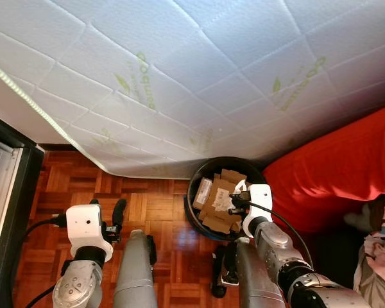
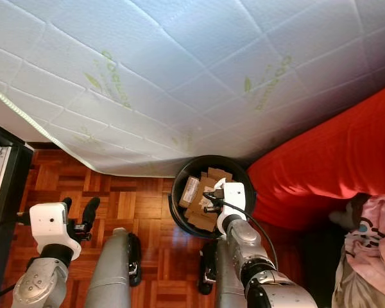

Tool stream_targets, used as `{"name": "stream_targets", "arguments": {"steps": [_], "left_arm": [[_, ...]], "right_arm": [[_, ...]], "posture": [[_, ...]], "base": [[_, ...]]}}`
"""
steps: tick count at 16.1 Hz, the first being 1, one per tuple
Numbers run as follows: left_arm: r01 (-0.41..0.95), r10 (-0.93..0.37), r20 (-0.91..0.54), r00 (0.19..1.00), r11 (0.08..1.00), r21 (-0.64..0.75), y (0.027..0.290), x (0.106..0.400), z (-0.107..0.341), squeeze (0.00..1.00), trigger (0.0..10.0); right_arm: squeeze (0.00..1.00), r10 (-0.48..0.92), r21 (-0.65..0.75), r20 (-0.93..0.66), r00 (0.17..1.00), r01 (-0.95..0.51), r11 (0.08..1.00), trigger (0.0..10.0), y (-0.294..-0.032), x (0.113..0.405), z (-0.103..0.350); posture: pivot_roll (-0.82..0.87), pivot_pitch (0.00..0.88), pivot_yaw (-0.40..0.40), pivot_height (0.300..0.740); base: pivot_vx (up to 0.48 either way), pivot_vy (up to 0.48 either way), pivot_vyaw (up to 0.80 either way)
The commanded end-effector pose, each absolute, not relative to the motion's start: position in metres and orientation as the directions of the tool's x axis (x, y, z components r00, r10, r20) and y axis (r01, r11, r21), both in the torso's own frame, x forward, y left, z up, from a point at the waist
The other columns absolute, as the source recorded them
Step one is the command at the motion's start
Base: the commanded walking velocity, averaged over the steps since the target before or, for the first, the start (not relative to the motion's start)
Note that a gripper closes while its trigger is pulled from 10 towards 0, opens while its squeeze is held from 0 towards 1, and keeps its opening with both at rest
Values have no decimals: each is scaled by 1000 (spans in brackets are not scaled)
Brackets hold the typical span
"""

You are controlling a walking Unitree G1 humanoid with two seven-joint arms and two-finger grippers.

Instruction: Clean up the room

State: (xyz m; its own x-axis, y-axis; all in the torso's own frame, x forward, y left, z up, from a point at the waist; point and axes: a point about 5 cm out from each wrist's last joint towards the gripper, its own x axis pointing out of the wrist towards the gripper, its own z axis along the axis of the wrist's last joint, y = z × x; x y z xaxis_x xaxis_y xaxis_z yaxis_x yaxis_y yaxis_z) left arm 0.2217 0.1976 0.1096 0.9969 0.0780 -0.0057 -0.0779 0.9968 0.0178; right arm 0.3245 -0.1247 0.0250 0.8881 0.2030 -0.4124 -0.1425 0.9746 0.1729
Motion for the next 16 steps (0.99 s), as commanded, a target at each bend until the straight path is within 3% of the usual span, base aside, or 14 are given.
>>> {"name": "stream_targets", "arguments": {"steps": [1, 12, 14, 16], "left_arm": [[-92, 93, -51, 994, 996, 21, 199, 214, 104, 0, 10000], [-91, 92, -69, 993, 996, 21, 199, 217, 106, 0, 10000], [-96, 98, -78, 992, 995, 24, 202, 220, 103, 0, 10000], [-106, 108, -90, 990, 994, 30, 207, 221, 97, 0, 10000]], "right_arm": [[1000, 198, 181, -471, 860, -126, 975, 10000, -125, 313, 10], [1000, 211, 181, -471, 857, -140, 973, 10000, -124, 310, 9], [0, 203, 191, -445, 872, -129, 973, 10000, -128, 313, 12], [0, 181, 224, -402, 897, -95, 970, 10000, -140, 312, 13]], "posture": [[247, 565, -54, 650], [242, 566, -47, 650], [231, 547, -48, 650], [213, 511, -49, 650]], "base": [[0, 0, 0], [0, 0, 0], [0, 0, 0], [0, 0, 0]]}}
